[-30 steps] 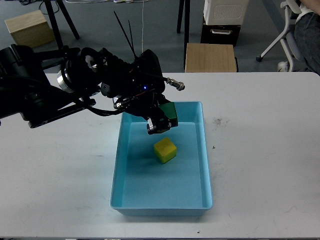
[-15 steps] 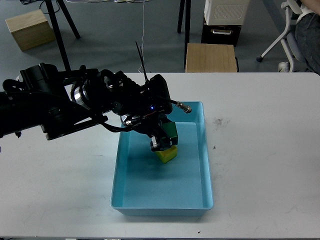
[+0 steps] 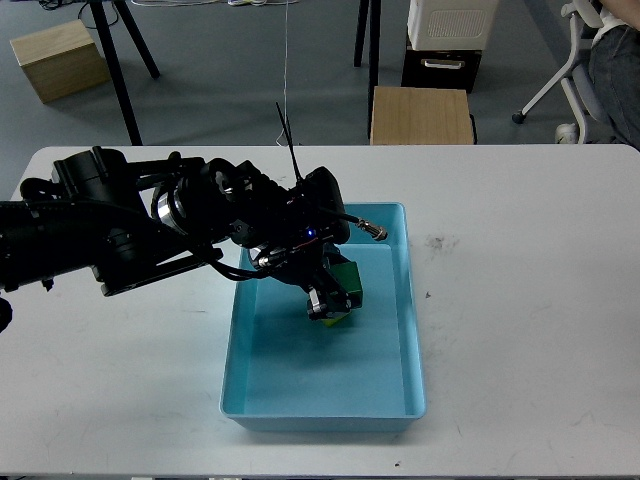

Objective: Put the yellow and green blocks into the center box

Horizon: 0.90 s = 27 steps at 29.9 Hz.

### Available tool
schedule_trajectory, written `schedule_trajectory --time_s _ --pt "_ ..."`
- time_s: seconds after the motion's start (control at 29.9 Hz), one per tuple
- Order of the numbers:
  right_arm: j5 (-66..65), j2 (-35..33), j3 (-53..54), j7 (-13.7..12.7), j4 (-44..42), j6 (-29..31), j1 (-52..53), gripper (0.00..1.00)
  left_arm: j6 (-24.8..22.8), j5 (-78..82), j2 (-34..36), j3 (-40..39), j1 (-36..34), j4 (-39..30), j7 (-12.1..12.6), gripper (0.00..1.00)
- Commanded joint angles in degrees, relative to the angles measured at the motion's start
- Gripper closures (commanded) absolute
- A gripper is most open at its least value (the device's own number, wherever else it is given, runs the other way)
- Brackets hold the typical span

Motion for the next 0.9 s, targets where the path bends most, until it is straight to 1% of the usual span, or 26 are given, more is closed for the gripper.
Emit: schedule_trajectory --time_s 0.0,0.07,0.17,0.27,0.4,0.5,0.53,0.6,0.73,0.8,0.87 --pt "0.00 0.08 0.00 0.00 0.08 0.00 -0.06 0.01 0.00 -0.16 0.14 -0.93 0.10 0.02 0.00 0.18" --pt "0.00 0.17 0.00 0.00 -0.01 0.00 -0.06 0.01 0.00 -1.12 0.31 -2.42 0.36 0.02 0.00 0.08" --pt "0.00 0.26 -0.08 0.00 0.08 0.09 0.03 0.01 0.00 -5.85 1.19 -5.93 0.36 -0.24 0.00 0.00" --pt "0.00 0.26 -0.79 0.00 0.08 0.35 0.03 0.01 0.00 -12.44 4.34 -8.75 0.01 -2.08 0.00 0.00" --pt "0.00 0.17 -3.68 -0.44 0.25 1.06 0.64 0.01 0.00 -21.23 9.97 -13.93 0.36 -7.97 0.00 0.00" --pt "0.00 -0.01 -7.72 -0.53 0.26 1.06 2.21 0.01 0.00 -25.64 11.99 -16.92 2.37 -8.07 0.00 0.00" --pt "0.00 -0.18 -9.21 -0.70 0.25 1.06 3.27 0.01 0.00 -26.95 12.70 -18.59 3.69 -7.98 0.00 0.00" --pt "-0.09 0.17 -13.16 -0.70 0.08 1.06 5.64 0.01 0.00 -31.17 15.15 -25.16 8.07 -7.89 0.00 0.00" --pt "-0.18 1.30 -20.46 -0.70 -1.06 0.97 11.43 0.01 0.00 -36.01 16.13 -39.13 19.93 -7.98 0.00 0.00" --pt "0.00 4.46 -23.71 -0.70 -2.90 0.97 14.95 0.01 3.99 -38.90 15.96 -44.33 24.86 -7.89 0.00 0.00" --pt "0.17 8.41 -26.18 -0.70 -5.62 0.88 18.20 0.01 6.37 -44.77 15.87 -48.29 29.69 -7.20 0.00 0.00"
